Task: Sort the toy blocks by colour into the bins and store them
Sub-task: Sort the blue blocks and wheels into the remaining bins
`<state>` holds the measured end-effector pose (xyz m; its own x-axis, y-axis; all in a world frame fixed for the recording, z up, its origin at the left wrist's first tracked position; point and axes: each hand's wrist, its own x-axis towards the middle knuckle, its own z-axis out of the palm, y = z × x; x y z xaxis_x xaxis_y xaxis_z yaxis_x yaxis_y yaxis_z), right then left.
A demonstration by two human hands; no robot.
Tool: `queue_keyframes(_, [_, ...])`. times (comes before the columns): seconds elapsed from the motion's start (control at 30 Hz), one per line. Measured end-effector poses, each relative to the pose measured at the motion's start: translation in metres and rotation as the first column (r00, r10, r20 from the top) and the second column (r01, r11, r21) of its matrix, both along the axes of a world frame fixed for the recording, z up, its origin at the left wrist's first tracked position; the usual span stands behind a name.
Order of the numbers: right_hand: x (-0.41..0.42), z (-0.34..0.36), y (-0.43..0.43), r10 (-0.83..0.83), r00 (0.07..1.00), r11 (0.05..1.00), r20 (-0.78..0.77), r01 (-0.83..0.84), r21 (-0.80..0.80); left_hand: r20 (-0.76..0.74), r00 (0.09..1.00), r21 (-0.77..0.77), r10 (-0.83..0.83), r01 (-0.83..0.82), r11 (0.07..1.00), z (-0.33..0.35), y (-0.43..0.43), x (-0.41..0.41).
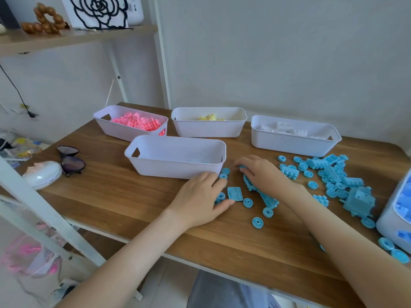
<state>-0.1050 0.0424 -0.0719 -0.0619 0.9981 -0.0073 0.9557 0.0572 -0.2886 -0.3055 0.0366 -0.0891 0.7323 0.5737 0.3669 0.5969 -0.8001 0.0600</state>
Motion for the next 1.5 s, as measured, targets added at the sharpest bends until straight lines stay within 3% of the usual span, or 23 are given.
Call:
queue_keyframes(0.1, [-0.003, -0.001, -0.006, 0.0, 1.0, 1.0, -0.018, 0.0, -0.006, -0.022, 0.999, -0.058, 0.027, -0.029, 0.998, -0.001, 0.004, 0.001])
queue_keyframes(0.3, [-0.007, -0.001, -0.015, 0.048, 0.999, 0.996, -0.018, -0.049, -0.07, -0.006, 1.0, -0.026, 0.003, -0.003, 1.0, -0.004, 0.007, 0.005])
queue_keyframes(0.5, [-0.002, 0.005, -0.013, -0.011, 0.988, 0.992, -0.151, 0.03, 0.126, 0.03, 1.0, -0.011, 0.008, -0.008, 1.0, -0.003, 0.006, -0.003])
queue_keyframes(0.63, [-0.013, 0.026, -0.008, 0.147, 0.97, 0.865, -0.192, -0.032, 0.501, 0.288, 0.956, -0.183, 0.064, -0.01, 0.983, 0.024, 0.0, -0.012])
queue_keyframes(0.73, [-0.028, 0.04, -0.002, 0.237, 0.938, 0.821, -0.251, -0.056, 0.568, 0.514, 0.851, -0.123, 0.106, -0.049, 0.991, 0.052, 0.008, -0.024])
queue_keyframes(0.8, [-0.04, 0.047, 0.005, 0.266, 0.927, 0.85, -0.264, -0.097, 0.518, 0.56, 0.797, -0.191, 0.227, -0.143, 0.971, 0.063, 0.026, -0.034])
queue_keyframes(0.87, [-0.052, 0.051, 0.013, 0.292, 0.92, 0.88, -0.262, -0.151, 0.45, 0.486, 0.792, -0.31, 0.371, -0.24, 0.92, 0.065, 0.048, -0.042])
queue_keyframes(0.93, [-0.063, 0.052, 0.023, 0.298, 0.928, 0.914, -0.225, -0.21, 0.347, 0.268, 0.831, -0.448, 0.487, -0.34, 0.827, 0.062, 0.065, -0.047])
queue_keyframes(1.0, [-0.068, 0.048, 0.03, 0.272, 0.959, 0.953, -0.085, -0.256, 0.161, 0.022, 0.842, -0.542, 0.539, -0.443, 0.715, 0.058, 0.071, -0.047])
queue_keyframes(1.07, [-0.07, 0.044, 0.029, 0.253, 0.966, 0.966, 0.042, -0.255, 0.039, -0.082, 0.84, -0.546, 0.536, -0.488, 0.681, 0.058, 0.071, -0.045])
queue_keyframes(1.17, [-0.063, 0.045, 0.017, 0.266, 0.964, 0.963, 0.022, -0.267, 0.043, 0.0, 0.832, -0.489, 0.555, -0.484, 0.726, 0.061, 0.066, -0.04])
queue_keyframes(1.27, [-0.042, 0.039, 0.003, 0.266, 0.964, 0.955, 0.0, -0.264, 0.139, 0.124, 0.81, -0.289, 0.573, -0.523, 0.802, 0.059, 0.048, -0.029])
queue_keyframes(1.37, [-0.019, 0.023, -0.01, 0.146, 0.971, 0.964, -0.189, -0.097, 0.246, 0.393, 0.836, -0.163, 0.382, -0.346, 0.924, 0.049, 0.016, -0.016])
queue_keyframes(1.43, [-0.008, 0.009, -0.018, 0.067, 0.977, 0.993, -0.202, -0.044, 0.114, 0.372, 0.905, -0.093, 0.207, -0.186, 0.978, 0.035, 0.003, -0.004])
queue_keyframes(1.5, [-0.004, -0.004, -0.023, 0.074, 0.994, 0.995, -0.075, -0.078, -0.066, 0.267, 0.96, -0.107, 0.088, -0.062, 0.992, 0.019, -0.001, 0.007])
